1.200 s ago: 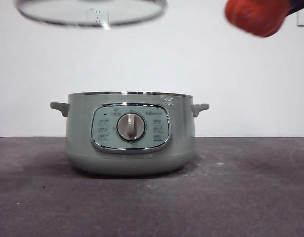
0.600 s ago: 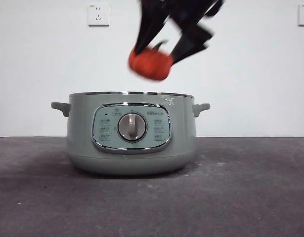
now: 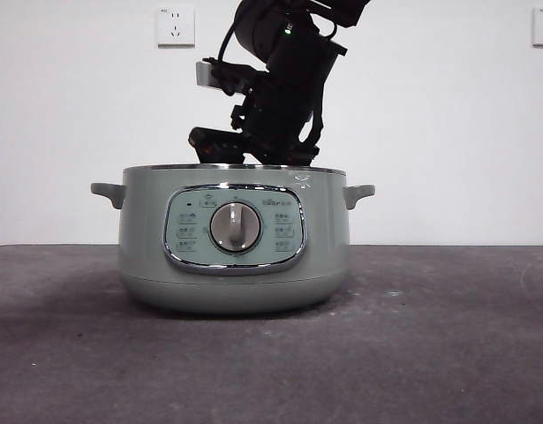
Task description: Pick up the pumpkin,open the lid,put the pumpkin in the pot,close the lid
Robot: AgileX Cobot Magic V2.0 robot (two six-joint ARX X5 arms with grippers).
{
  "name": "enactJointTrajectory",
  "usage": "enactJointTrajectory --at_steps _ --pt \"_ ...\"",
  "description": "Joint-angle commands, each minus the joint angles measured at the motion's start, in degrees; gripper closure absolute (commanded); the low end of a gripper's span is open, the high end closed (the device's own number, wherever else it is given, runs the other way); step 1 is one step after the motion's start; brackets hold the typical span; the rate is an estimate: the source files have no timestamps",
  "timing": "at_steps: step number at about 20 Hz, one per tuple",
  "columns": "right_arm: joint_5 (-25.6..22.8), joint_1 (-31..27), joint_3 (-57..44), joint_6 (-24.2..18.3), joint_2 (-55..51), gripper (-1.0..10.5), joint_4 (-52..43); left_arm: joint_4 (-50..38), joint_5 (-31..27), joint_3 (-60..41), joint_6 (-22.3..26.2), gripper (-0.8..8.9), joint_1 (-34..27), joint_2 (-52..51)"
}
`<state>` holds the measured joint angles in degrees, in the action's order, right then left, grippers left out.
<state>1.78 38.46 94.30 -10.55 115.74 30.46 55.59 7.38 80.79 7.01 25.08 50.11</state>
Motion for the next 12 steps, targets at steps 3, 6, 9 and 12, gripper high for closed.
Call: enactJointTrajectory --at_steps 3,6,9,12 --pt "-0.63 0.07 0.31 -0.39 1.18 6.5 1.55 -2.80 0.39 1.05 -0.37 8.22 -0.02 -0.74" --pt "-0.68 0.15 0.33 1.11 1.16 3.8 2.14 -2.80 0.42 1.05 -0.37 8.22 -0.02 -0.74" --pt "-0.92 0.20 0.55 2.14 -0.20 3.8 1.79 -2.84 0.42 1.05 -0.35 8.22 -0.02 -0.48" --pt "-4.11 0.20 0.61 3.28 -6.62 3.8 2.34 -4.13 0.52 1.05 -0.13 8.22 -0.02 0.50"
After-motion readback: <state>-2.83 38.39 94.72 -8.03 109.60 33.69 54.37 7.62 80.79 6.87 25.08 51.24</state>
